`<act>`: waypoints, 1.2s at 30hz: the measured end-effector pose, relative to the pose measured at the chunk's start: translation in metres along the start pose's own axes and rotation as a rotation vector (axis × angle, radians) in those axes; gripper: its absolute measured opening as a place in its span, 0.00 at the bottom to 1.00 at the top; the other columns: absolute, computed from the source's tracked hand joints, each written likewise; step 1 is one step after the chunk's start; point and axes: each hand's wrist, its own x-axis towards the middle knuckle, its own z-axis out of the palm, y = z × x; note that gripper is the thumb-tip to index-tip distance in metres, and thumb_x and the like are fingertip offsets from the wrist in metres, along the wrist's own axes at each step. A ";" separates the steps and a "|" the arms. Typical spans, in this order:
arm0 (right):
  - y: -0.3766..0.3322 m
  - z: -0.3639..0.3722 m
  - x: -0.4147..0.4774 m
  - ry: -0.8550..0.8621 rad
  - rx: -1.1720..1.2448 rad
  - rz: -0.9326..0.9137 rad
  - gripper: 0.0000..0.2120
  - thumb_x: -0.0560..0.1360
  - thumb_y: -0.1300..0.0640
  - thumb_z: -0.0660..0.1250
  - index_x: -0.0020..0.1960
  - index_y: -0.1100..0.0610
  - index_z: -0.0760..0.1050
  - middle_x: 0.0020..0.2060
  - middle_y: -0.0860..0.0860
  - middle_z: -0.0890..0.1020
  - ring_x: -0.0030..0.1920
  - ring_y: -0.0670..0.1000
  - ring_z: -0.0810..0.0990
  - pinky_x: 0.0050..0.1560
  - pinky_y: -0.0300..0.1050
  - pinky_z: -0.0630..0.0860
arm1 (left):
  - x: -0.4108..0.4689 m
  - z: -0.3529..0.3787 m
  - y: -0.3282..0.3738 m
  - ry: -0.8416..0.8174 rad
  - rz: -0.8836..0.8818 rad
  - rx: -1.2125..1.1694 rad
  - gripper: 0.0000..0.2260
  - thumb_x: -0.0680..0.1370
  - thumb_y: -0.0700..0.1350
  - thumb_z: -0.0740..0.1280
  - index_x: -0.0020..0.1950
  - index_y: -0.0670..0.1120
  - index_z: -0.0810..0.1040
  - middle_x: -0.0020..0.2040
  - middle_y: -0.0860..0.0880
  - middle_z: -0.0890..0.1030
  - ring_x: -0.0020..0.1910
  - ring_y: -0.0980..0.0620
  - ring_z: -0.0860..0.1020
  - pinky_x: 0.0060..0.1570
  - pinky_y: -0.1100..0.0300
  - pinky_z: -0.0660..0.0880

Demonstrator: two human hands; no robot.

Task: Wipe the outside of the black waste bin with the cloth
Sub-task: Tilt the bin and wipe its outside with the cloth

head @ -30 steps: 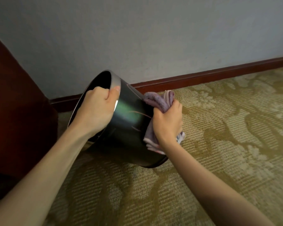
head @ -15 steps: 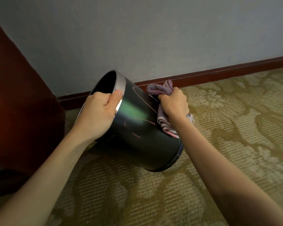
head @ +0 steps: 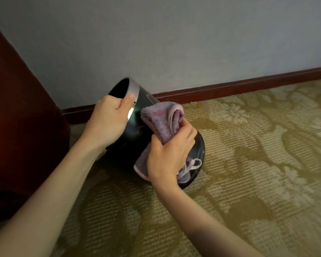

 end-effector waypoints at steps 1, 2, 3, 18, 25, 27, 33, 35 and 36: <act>0.000 0.000 0.001 0.006 0.000 0.001 0.22 0.69 0.56 0.68 0.60 0.55 0.66 0.57 0.50 0.69 0.54 0.46 0.66 0.51 0.38 0.63 | -0.001 0.000 0.000 -0.016 0.016 -0.002 0.27 0.79 0.51 0.58 0.21 0.47 0.58 0.17 0.55 0.66 0.19 0.57 0.63 0.21 0.63 0.57; 0.000 -0.001 0.004 0.009 -0.002 0.007 0.20 0.70 0.55 0.67 0.60 0.55 0.67 0.57 0.50 0.70 0.55 0.48 0.67 0.50 0.39 0.64 | -0.003 0.000 -0.001 -0.030 0.030 0.002 0.27 0.79 0.52 0.58 0.21 0.47 0.59 0.18 0.55 0.66 0.19 0.57 0.63 0.22 0.63 0.57; 0.000 -0.001 0.008 0.009 -0.008 0.014 0.19 0.70 0.54 0.67 0.59 0.56 0.67 0.56 0.50 0.71 0.55 0.50 0.69 0.49 0.41 0.65 | -0.004 -0.001 0.000 -0.038 0.038 0.006 0.26 0.79 0.52 0.58 0.21 0.47 0.60 0.18 0.53 0.66 0.20 0.56 0.63 0.23 0.60 0.58; -0.009 0.010 0.124 -0.375 -0.270 0.224 0.18 0.71 0.53 0.62 0.58 0.58 0.74 0.57 0.58 0.79 0.57 0.63 0.76 0.49 0.48 0.67 | -0.034 -0.003 0.011 -0.196 0.065 -0.096 0.26 0.80 0.54 0.54 0.35 0.35 0.76 0.32 0.37 0.79 0.32 0.41 0.77 0.33 0.42 0.72; -0.003 0.004 0.108 -0.291 -0.221 0.177 0.18 0.71 0.51 0.63 0.60 0.56 0.71 0.58 0.55 0.78 0.57 0.61 0.75 0.48 0.49 0.66 | -0.035 -0.002 0.015 -0.159 0.045 -0.070 0.27 0.79 0.56 0.54 0.31 0.38 0.74 0.28 0.39 0.77 0.27 0.46 0.76 0.31 0.45 0.71; -0.005 0.000 0.097 -0.229 -0.188 0.170 0.18 0.71 0.51 0.64 0.58 0.55 0.70 0.57 0.55 0.77 0.57 0.61 0.75 0.50 0.51 0.66 | -0.031 -0.001 0.016 -0.123 0.051 -0.043 0.26 0.80 0.54 0.56 0.28 0.39 0.71 0.25 0.41 0.74 0.24 0.50 0.72 0.27 0.49 0.67; -0.016 -0.009 0.045 -0.074 -0.006 0.088 0.20 0.70 0.54 0.66 0.60 0.54 0.68 0.57 0.51 0.74 0.57 0.55 0.73 0.53 0.51 0.71 | -0.011 0.006 0.014 -0.062 0.024 0.007 0.26 0.79 0.53 0.58 0.24 0.41 0.62 0.22 0.46 0.67 0.22 0.50 0.66 0.26 0.52 0.61; -0.018 -0.013 0.029 -0.073 0.033 0.077 0.22 0.70 0.56 0.68 0.62 0.54 0.66 0.58 0.51 0.72 0.58 0.53 0.71 0.53 0.47 0.69 | -0.006 0.007 0.014 -0.054 0.014 0.000 0.26 0.79 0.53 0.58 0.23 0.43 0.61 0.21 0.47 0.67 0.22 0.49 0.66 0.27 0.52 0.63; -0.019 -0.015 0.021 -0.083 0.043 0.074 0.24 0.69 0.57 0.68 0.63 0.54 0.65 0.59 0.51 0.71 0.58 0.53 0.71 0.54 0.47 0.68 | -0.004 0.008 0.014 -0.057 0.009 -0.011 0.26 0.79 0.53 0.58 0.24 0.42 0.62 0.21 0.46 0.68 0.23 0.48 0.67 0.27 0.51 0.65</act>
